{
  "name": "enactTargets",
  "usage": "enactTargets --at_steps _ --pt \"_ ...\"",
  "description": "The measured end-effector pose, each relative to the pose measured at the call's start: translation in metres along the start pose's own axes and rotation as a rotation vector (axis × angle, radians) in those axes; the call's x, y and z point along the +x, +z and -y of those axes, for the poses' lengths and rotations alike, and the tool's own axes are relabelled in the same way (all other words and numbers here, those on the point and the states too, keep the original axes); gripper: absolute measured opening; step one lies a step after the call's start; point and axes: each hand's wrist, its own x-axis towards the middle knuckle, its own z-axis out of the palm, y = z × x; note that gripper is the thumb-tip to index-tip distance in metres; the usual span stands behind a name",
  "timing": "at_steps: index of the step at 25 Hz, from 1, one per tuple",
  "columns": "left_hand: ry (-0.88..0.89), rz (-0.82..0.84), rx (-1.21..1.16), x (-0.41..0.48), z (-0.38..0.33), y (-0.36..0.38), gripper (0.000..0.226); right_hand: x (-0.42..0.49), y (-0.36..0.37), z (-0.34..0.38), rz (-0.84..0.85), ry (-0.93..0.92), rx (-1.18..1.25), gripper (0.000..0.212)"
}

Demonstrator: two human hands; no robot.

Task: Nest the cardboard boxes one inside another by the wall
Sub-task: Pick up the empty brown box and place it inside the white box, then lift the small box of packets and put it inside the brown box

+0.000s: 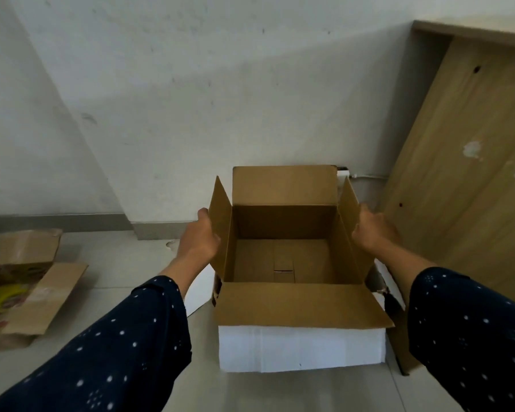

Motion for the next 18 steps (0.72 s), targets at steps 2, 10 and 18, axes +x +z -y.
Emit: enactTargets --at_steps 2,10,18 --pt "0.038 0.042 0.041 0.002 0.009 0.02 0.061 0.006 0.025 -0.003 0.035 0.004 -0.024 0.042" --pt "0.058 0.191 0.218 0.006 0.035 0.064 0.066 0.017 0.086 -0.015 0.101 -0.019 -0.24 0.024" --pt "0.068 0.167 0.245 -0.002 0.06 0.057 0.055 0.003 0.076 0.004 0.014 -0.036 -0.296 0.061"
